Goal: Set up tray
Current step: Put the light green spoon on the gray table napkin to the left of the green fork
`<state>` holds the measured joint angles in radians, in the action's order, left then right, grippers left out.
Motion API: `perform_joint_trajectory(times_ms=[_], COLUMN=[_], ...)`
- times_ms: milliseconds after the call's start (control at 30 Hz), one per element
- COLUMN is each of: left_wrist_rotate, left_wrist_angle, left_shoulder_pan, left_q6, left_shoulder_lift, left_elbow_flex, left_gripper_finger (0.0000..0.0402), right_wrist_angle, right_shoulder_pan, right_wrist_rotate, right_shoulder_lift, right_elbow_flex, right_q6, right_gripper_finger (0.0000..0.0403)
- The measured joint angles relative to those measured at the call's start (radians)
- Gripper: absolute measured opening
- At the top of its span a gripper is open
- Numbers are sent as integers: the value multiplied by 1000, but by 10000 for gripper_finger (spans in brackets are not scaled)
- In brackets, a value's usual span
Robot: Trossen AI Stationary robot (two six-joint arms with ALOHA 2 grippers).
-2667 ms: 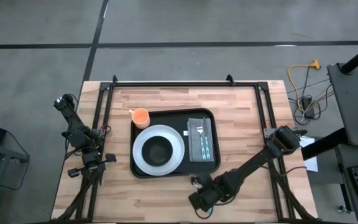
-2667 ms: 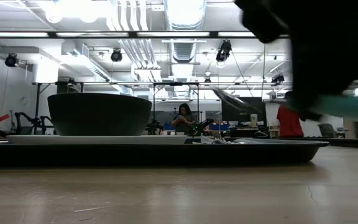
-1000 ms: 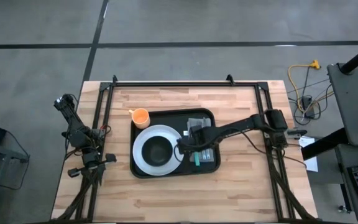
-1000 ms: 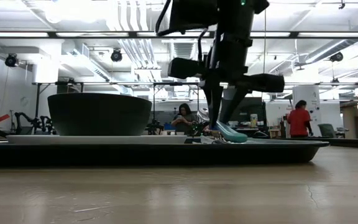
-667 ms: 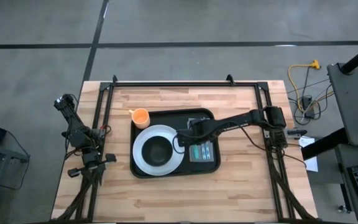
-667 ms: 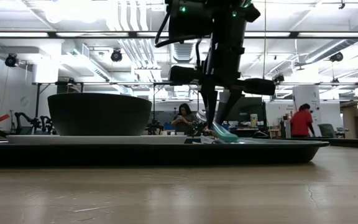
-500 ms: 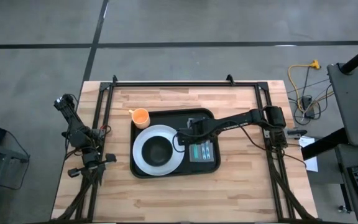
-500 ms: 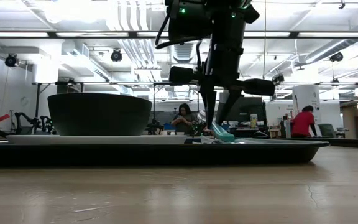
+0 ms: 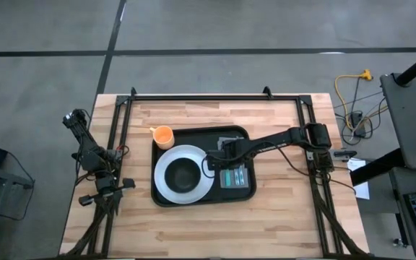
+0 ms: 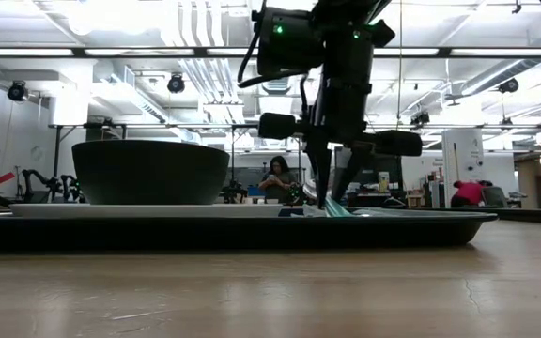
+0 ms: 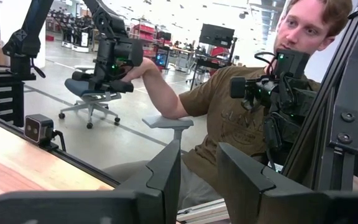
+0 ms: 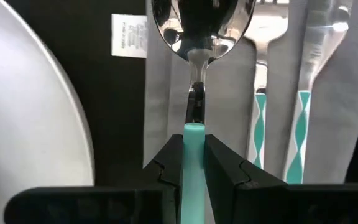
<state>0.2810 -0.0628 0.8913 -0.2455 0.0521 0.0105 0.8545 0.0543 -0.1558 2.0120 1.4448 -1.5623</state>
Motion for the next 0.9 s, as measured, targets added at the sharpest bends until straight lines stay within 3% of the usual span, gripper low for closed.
perform_joint_trajectory(times_ms=[900], left_wrist_rotate=[0], left_wrist_angle=[0], left_shoulder_pan=[0], left_q6=[0], left_shoulder_lift=[0], left_elbow_flex=[0], left_gripper_finger=[85], right_wrist_angle=[-92], right_shoulder_pan=[-27], right_wrist_rotate=[-3], right_shoulder_lift=[1], right_elbow_flex=[-52], right_q6=[59], right_gripper_finger=[34])
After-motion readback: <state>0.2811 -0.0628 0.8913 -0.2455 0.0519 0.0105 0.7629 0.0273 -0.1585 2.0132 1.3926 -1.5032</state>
